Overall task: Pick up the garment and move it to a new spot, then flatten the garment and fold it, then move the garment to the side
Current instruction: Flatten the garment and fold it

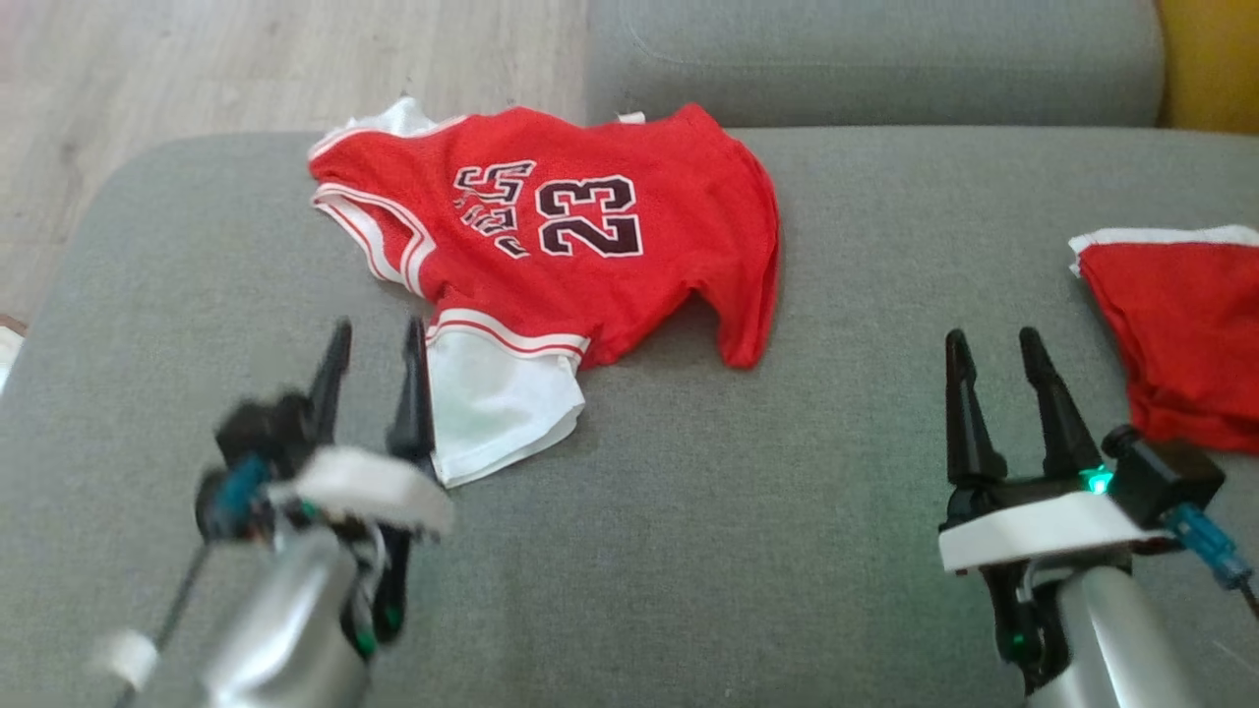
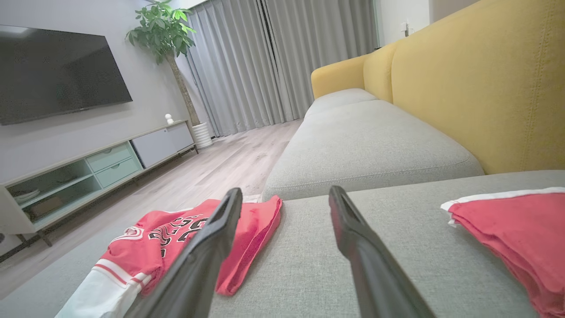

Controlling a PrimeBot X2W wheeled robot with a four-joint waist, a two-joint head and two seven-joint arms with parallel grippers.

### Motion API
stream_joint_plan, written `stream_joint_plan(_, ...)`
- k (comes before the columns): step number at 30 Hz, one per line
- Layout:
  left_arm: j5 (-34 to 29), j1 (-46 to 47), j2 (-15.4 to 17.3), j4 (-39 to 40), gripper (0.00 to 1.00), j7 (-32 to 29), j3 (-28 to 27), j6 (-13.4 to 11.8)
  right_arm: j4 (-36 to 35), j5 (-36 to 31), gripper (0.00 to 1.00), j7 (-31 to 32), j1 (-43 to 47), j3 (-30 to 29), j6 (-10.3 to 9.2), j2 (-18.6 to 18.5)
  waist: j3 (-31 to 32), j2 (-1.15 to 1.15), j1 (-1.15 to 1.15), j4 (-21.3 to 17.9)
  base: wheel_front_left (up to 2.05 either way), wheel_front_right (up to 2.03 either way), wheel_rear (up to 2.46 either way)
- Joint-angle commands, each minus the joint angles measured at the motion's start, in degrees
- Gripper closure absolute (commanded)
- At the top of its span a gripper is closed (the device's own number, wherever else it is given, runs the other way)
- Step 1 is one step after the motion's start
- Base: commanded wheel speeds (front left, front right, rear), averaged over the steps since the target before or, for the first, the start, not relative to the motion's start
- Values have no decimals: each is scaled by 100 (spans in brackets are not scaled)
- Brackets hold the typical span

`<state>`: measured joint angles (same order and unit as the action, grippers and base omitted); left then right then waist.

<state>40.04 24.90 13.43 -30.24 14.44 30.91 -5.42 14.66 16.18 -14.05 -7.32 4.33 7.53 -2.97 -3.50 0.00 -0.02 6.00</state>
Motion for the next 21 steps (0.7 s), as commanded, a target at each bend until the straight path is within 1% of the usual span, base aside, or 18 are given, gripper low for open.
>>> stream_joint_plan(1,-88,122,66,316,0,55,-286,-67,-173,37,0,19,-76,163,-4,9,32,0,2,23,0,0,0)
stream_joint_plan(4,-221,-372,-68,672,0,55,-440,-198,-160,41,0,43,-34,207,-4,9,52,0,2,19,0,0,0)
stream_joint_plan(8,-581,-823,-248,1174,0,55,-677,-255,-182,57,0,48,7,247,-4,9,28,0,2,34,0,0,0)
stream_joint_plan(11,-752,-963,-333,1326,0,55,-758,-244,-198,55,0,50,15,235,-4,9,-3,0,2,54,0,0,0)
stream_joint_plan(16,-1019,-1040,-494,1426,0,55,-870,-149,-246,-43,0,141,-82,245,-4,9,-149,0,2,124,0,0,0)
stream_joint_plan(19,-1100,-957,-593,1328,0,55,-903,-50,-145,-301,0,402,-370,408,-4,9,-325,0,2,208,0,0,0)
stream_joint_plan(21,-1124,-910,-643,1251,0,55,-903,-14,46,-417,0,611,-572,520,-4,9,-412,0,2,265,0,0,0)
